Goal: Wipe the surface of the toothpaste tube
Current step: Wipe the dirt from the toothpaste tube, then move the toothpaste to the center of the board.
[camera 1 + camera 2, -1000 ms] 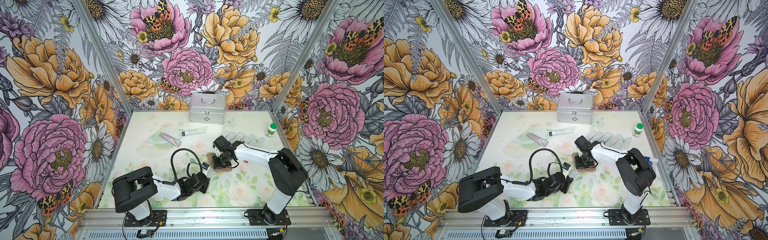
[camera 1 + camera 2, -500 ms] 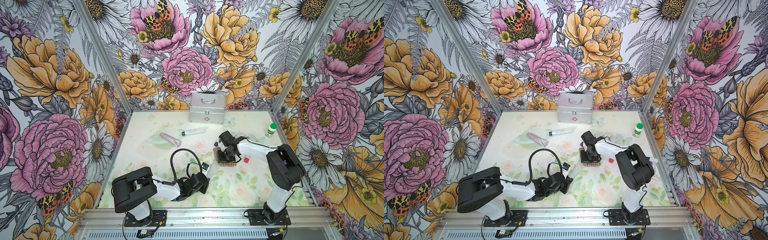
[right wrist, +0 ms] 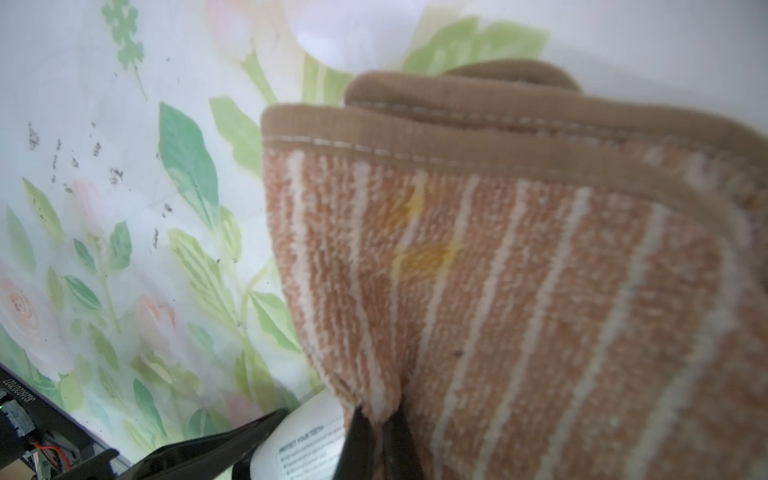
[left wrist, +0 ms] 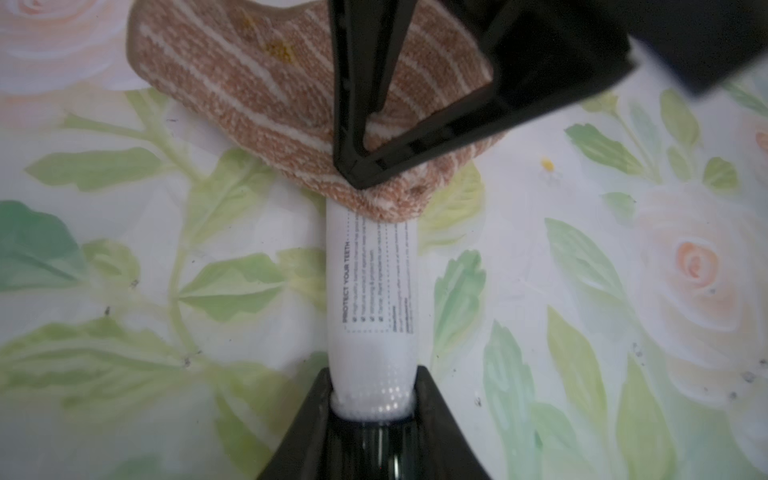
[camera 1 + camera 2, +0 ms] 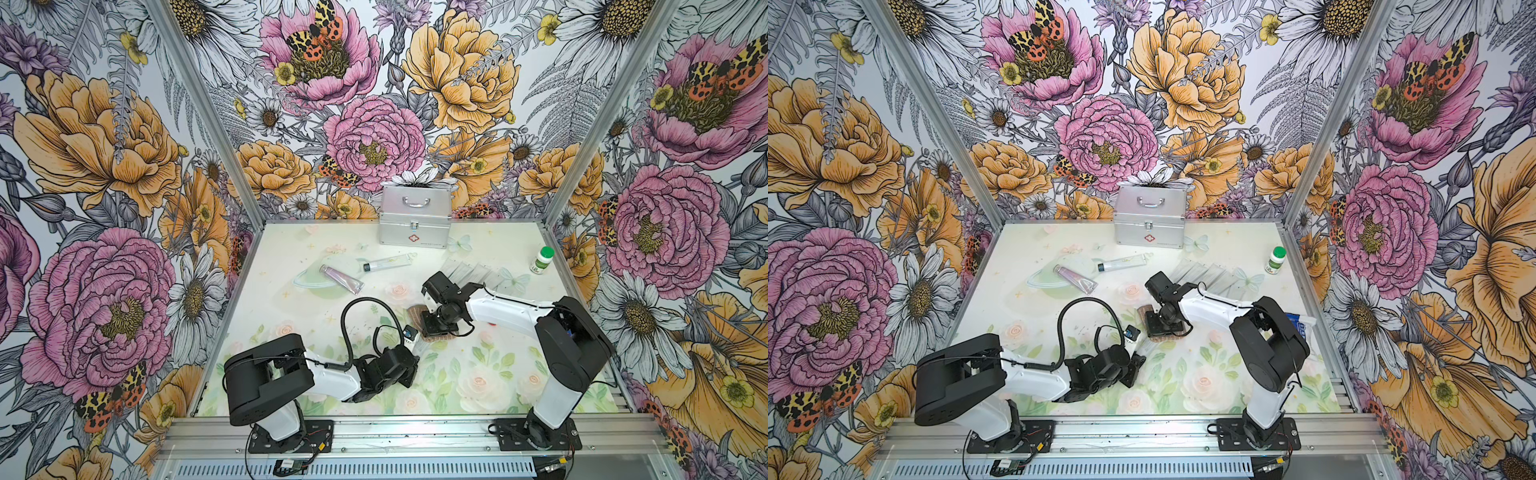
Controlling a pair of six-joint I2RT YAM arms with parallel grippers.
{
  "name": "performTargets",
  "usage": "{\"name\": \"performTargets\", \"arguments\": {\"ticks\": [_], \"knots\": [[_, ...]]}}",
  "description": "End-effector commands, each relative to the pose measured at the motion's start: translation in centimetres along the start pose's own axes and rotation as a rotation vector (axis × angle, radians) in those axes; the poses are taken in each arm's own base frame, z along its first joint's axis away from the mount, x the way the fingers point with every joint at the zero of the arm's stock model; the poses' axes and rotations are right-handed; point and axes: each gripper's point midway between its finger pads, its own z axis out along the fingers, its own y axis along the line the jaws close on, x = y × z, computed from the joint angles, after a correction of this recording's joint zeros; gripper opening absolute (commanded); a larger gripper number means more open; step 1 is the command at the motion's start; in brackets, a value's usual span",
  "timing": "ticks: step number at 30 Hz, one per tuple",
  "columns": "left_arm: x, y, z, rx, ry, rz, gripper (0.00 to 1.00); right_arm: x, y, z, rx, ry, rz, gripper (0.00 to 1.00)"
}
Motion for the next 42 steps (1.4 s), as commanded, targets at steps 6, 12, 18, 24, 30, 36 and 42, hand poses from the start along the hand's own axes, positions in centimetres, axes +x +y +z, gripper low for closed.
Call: {"name": "performTargets", "arguments": {"ticks": [6,12,18,24,30,36,42], "knots": [[4.2,2.2,0.0,-0.07,0.138,0.038,0.25,1.8,-3.2,1.1,0.07,0.058,0.049,0.0],[4.2,2.7,-0.6,-0.085,0.138,0.027,0.25,-0.4,-7.2,0.8,0.12,0.03,0.111,0.0],[3.8,3.4,-1.4,-0.121,0.133,0.021,0.25,-0.5,-8.8,-0.1,0.13,0.011,0.143,0.0],[2.8,4.8,-2.1,-0.186,0.127,0.003,0.26,2.3,-8.6,-1.2,0.112,0.008,0.15,0.0],[1.0,6.8,-2.0,-0.234,0.128,-0.061,0.29,5.9,-8.0,-1.6,0.118,0.019,0.126,0.0],[-1.1,8.0,-0.2,-0.234,0.152,-0.085,0.28,7.7,-7.2,-1.6,0.123,0.024,0.101,0.0],[-4.7,9.4,1.9,-0.212,0.138,-0.118,0.29,7.9,-6.9,-2.4,0.117,0.003,0.096,0.0]]}}
